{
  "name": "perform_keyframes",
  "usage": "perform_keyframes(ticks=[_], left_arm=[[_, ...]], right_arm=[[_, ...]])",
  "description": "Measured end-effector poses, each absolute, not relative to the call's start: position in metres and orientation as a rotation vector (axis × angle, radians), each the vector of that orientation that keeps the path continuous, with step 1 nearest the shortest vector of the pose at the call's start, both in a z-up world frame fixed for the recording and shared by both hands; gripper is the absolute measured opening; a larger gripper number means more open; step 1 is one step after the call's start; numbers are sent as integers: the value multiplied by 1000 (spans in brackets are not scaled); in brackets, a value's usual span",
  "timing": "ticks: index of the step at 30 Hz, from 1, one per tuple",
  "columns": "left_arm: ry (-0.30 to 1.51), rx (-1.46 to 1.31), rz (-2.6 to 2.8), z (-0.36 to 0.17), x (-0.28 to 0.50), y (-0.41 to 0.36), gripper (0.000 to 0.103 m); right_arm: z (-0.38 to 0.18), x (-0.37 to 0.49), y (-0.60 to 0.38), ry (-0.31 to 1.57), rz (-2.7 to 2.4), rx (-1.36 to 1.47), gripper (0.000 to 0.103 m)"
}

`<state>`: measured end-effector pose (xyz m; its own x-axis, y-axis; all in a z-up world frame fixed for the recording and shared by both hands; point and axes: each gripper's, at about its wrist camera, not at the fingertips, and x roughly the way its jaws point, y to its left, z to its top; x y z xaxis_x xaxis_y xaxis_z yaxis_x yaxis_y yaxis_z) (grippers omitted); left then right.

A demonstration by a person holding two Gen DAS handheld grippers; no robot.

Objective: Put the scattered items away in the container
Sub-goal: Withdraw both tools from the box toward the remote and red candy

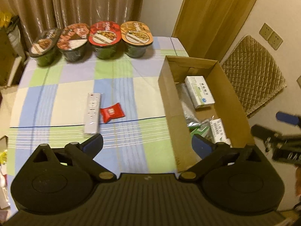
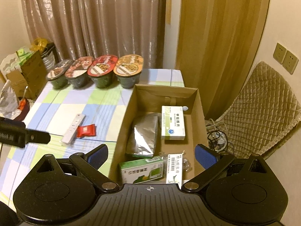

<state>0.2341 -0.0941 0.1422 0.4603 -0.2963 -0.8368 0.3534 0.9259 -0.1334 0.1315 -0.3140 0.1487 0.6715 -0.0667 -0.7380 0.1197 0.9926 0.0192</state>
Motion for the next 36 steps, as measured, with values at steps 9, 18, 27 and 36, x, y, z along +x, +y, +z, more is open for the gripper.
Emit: perform_keyframes(ticks=[9,18,27,36], left_arm=[[994,100,-355,121,192,-48,101],[926,126,-280,100,171,-5,101],[970,121,-238,72,167,29,101],[1023,108,-184,54,189,52,101]], right_arm=[[149,118,-287,825,-63,52,103],[135,124,-260,850,-19,36,103],[120,137,-238,878,16,14,103],[105,159,-221,901,46,-1,103]])
